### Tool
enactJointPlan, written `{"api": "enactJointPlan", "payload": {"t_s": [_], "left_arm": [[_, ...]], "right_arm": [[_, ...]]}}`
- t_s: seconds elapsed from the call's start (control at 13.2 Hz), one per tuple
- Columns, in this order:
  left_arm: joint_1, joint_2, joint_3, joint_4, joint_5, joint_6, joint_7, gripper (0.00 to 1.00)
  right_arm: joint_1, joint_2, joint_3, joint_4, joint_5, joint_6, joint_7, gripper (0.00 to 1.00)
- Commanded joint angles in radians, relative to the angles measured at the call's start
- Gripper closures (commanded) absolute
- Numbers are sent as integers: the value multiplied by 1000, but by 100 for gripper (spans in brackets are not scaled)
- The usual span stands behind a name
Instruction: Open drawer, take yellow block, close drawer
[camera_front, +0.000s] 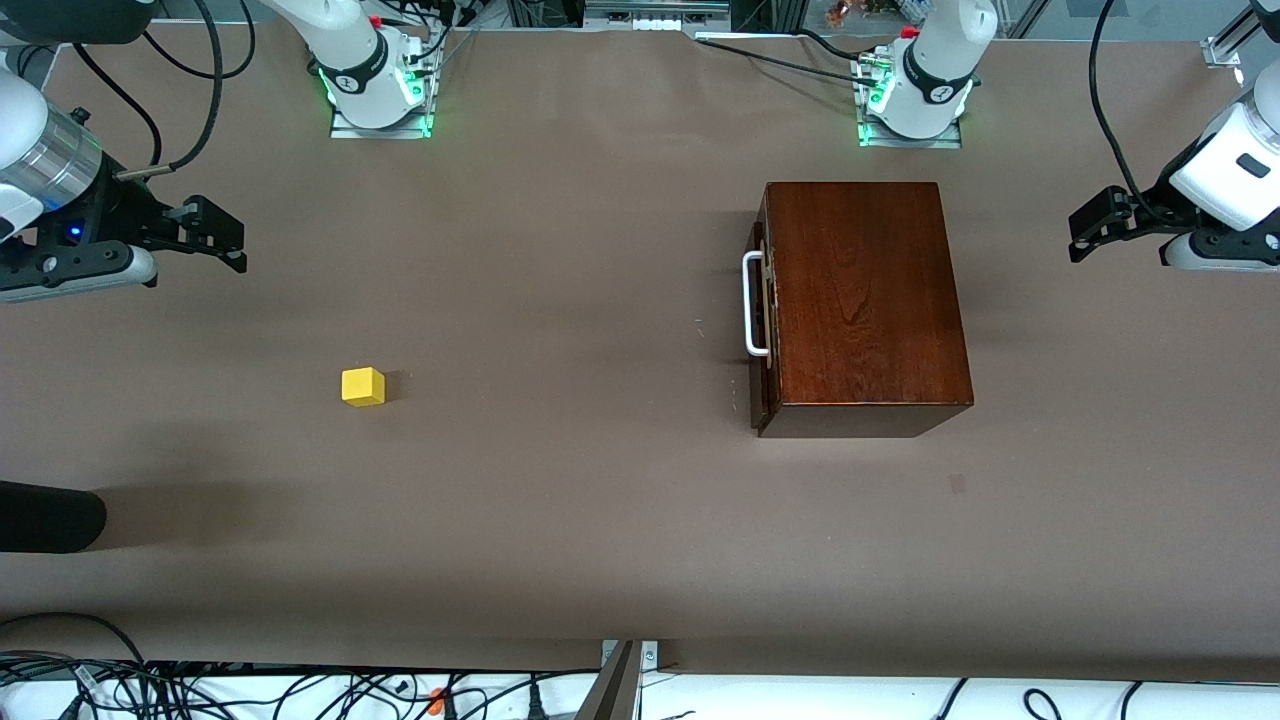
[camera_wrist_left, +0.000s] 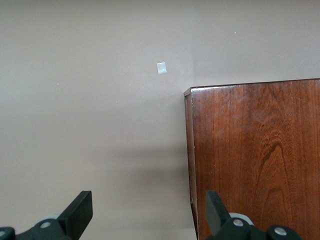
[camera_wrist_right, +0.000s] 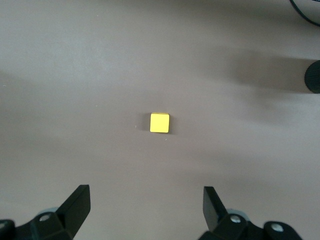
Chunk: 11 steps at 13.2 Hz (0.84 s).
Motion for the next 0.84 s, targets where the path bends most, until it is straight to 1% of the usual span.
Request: {"api": "enactJointPlan", "payload": {"t_s": [0.0,0.76], "left_arm": [[-5,12,-1,29,19,-23,18,0],[-5,12,-1,28,19,-23,18,0]], "right_arm": [[-1,9,2,29,-5,-14,8,0],[-3,10,2,29,8,-13,1,0]]}}
